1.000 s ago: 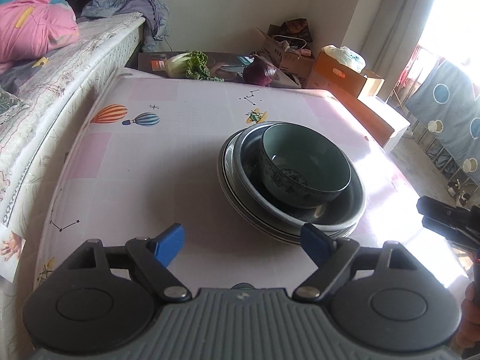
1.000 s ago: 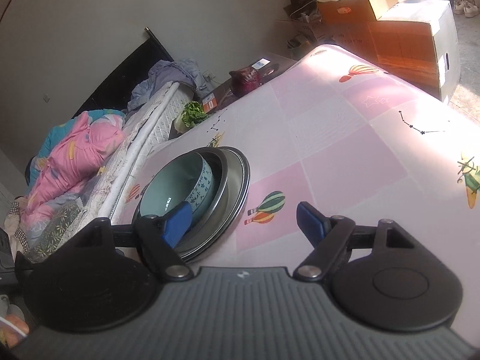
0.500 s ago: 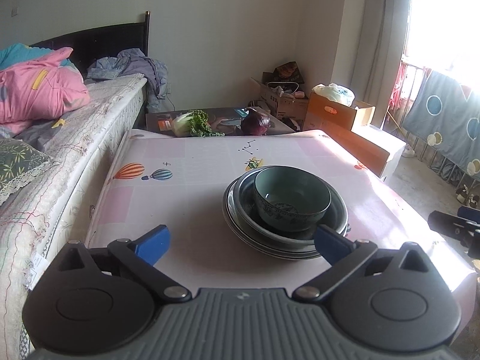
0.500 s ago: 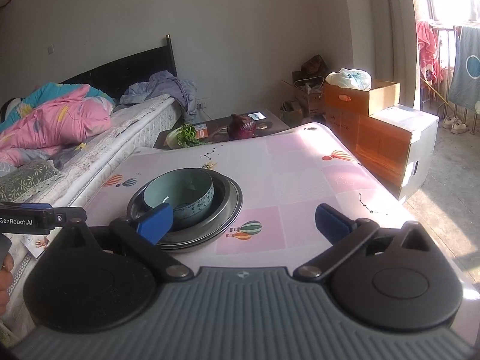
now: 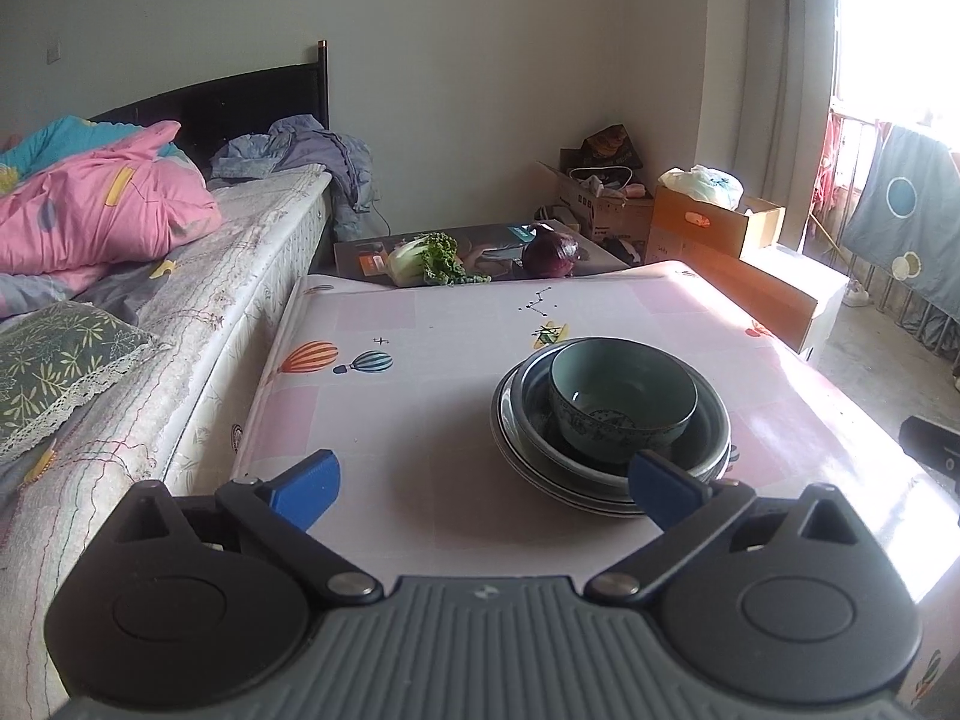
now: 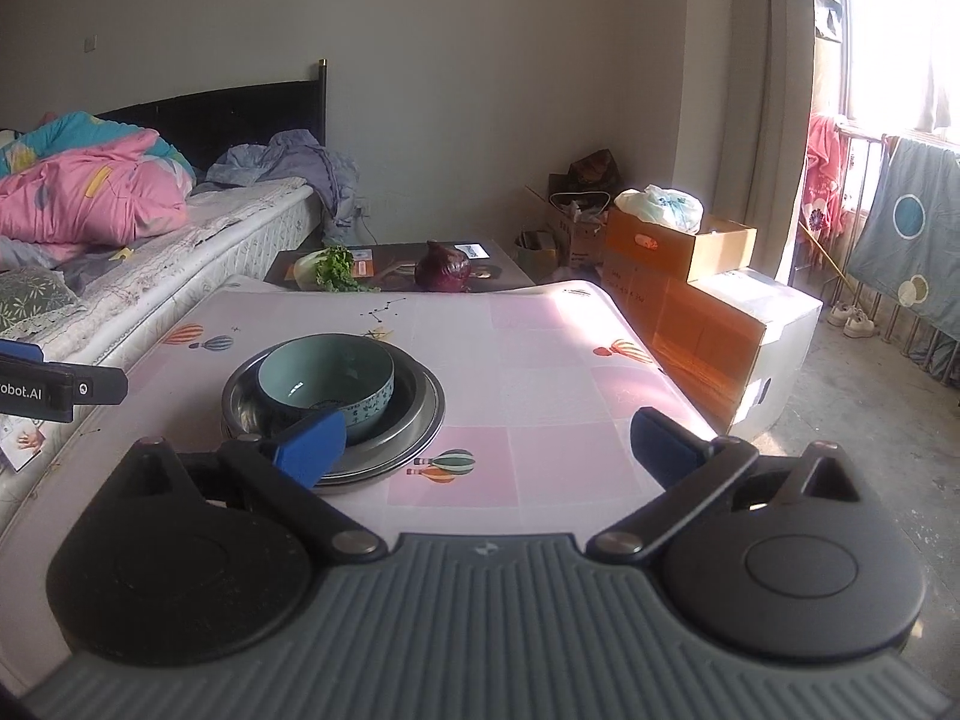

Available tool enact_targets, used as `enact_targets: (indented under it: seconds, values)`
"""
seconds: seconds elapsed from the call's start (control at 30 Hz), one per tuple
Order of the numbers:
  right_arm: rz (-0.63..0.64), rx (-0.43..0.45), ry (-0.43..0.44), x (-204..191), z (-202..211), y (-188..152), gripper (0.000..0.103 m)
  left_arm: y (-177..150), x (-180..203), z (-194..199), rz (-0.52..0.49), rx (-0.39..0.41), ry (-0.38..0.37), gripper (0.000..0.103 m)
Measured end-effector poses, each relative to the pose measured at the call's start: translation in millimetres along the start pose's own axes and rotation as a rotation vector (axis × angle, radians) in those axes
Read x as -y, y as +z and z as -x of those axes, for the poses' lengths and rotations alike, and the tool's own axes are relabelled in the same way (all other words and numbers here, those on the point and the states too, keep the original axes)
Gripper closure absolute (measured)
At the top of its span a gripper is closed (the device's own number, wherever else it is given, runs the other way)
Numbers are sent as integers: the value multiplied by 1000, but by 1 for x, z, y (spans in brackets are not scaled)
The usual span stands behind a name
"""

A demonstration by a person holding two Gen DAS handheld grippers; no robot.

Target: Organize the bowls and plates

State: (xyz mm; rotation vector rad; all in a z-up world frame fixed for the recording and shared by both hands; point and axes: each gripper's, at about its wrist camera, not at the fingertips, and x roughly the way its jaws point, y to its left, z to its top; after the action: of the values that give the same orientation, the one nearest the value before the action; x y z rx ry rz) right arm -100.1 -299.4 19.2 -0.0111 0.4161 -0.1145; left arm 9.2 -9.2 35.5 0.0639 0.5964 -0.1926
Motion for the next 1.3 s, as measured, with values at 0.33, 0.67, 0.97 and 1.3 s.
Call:
enact_targets:
  seconds: [0.33, 0.67, 0.97, 1.3]
  values:
    - [89, 3, -33, -16, 0, 4, 1, 1, 6, 0, -11, 8, 94, 0]
    - [8, 0, 130, -14, -6, 7, 1, 0, 10, -6, -43, 18, 129, 0]
    - [-84, -69, 226, -16, -36, 5, 1, -2, 2, -29, 16, -93, 85, 0]
    - [-167, -186, 305, -27, -80, -3, 1, -9, 1, -55, 49, -206, 51, 0]
